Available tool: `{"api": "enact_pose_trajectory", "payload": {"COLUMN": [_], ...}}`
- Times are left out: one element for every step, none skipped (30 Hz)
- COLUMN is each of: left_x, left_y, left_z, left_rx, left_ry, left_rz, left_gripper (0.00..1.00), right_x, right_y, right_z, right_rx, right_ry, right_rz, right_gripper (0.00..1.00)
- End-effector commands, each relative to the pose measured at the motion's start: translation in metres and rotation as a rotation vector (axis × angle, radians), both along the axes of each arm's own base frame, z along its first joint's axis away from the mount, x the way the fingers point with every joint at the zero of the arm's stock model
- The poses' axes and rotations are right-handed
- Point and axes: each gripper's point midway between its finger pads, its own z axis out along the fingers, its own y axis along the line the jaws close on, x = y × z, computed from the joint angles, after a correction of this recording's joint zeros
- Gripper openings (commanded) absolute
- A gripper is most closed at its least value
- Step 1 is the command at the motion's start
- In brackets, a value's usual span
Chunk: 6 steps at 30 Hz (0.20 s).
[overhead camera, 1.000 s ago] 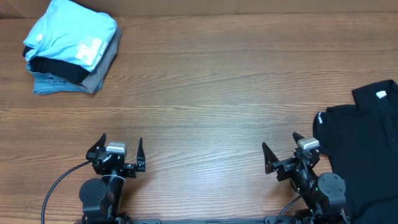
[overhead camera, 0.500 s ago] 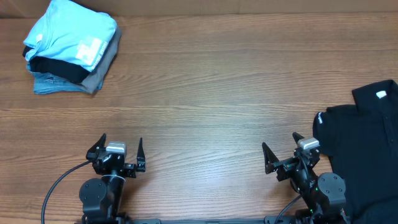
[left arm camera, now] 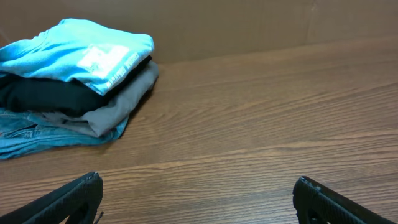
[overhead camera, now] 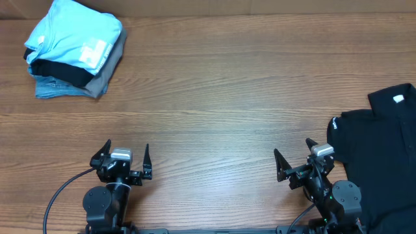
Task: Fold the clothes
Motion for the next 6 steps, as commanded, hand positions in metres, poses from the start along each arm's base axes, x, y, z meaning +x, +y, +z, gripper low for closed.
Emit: {"api": "enact_pose_trajectory", "payload": {"left_x": [-0.0003, -0.0002, -0.0003, -0.0002, -0.0003, -0.0003], "left_y": [-0.0045, -0.0045, -0.0045, -0.0045, -0.0044, -0.0045], "left_z": [0.0016, 0.0017, 0.0016, 0.0014, 0.0016, 0.0016], "left_rx": [0.01, 0.01, 0.01, 0.01, 0.01, 0.01], "left_ry": [-0.013, -0.014, -0.013, -0.013, -0.013, -0.013], "left_rz": [-0.024, -0.024, -0.024, -0.024, -0.024, -0.024], "left_gripper": [1.0, 1.0, 1.0, 1.0, 1.0, 1.0], "right_x": [-0.0002, -0.0002, -0.0002, -0.0002, -0.0002, -0.0002], "right_y": [0.0003, 0.0003, 0.0003, 0.0003, 0.0003, 0.0003], "right_z": [0.0006, 0.0006, 0.0006, 0.0006, 0.0006, 0.0006], "right_rx": [0.0, 0.0, 0.0, 0.0, 0.0, 0.0], "right_ry": [-0.011, -0.011, -0.011, -0.011, -0.011, -0.011], "right_rz": [0.004, 0.004, 0.004, 0.004, 0.004, 0.004], "right_gripper": [1.0, 1.0, 1.0, 1.0, 1.0, 1.0]}}
